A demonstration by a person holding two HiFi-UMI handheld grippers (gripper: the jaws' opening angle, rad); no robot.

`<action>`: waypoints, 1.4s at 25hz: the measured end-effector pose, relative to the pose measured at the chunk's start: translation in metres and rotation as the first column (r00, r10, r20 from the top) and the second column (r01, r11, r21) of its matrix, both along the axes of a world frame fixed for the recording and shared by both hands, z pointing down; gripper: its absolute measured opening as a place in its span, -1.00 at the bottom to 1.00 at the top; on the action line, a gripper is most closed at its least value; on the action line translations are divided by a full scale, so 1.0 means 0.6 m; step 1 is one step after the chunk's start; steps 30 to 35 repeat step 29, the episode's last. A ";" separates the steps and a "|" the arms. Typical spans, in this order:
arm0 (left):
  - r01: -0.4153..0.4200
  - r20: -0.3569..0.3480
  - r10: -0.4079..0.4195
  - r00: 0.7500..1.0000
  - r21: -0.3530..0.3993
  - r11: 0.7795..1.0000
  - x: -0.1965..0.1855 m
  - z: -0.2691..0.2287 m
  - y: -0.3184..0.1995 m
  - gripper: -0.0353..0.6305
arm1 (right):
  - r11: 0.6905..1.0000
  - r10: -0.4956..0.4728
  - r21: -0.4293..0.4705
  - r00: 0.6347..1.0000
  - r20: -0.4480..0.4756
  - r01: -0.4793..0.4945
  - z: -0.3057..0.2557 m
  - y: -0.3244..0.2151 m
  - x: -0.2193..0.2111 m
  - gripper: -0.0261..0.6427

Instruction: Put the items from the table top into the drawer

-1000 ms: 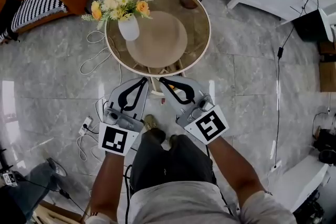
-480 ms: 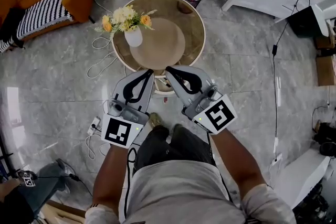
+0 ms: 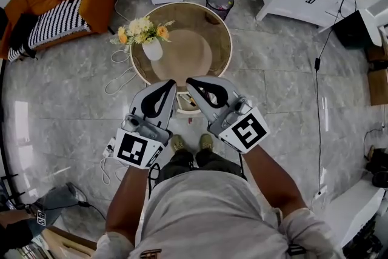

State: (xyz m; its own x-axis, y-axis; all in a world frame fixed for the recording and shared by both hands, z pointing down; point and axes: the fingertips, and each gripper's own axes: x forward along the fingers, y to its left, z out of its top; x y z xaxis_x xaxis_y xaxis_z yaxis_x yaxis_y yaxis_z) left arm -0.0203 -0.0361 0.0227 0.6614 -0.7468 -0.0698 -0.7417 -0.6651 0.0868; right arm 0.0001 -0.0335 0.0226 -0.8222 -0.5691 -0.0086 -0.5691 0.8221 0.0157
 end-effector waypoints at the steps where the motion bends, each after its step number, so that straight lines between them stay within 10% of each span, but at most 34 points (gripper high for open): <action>1: 0.005 -0.002 -0.005 1.000 0.001 1.000 0.005 -0.004 0.002 -0.89 | 1.000 -0.005 -0.006 1.000 0.003 0.005 -0.006 0.004 0.003 -0.92; 35: -0.026 0.000 0.026 1.000 0.037 0.999 0.072 -0.035 0.027 -0.89 | 0.997 0.068 0.042 0.998 0.008 -0.068 -0.024 0.026 0.092 -0.92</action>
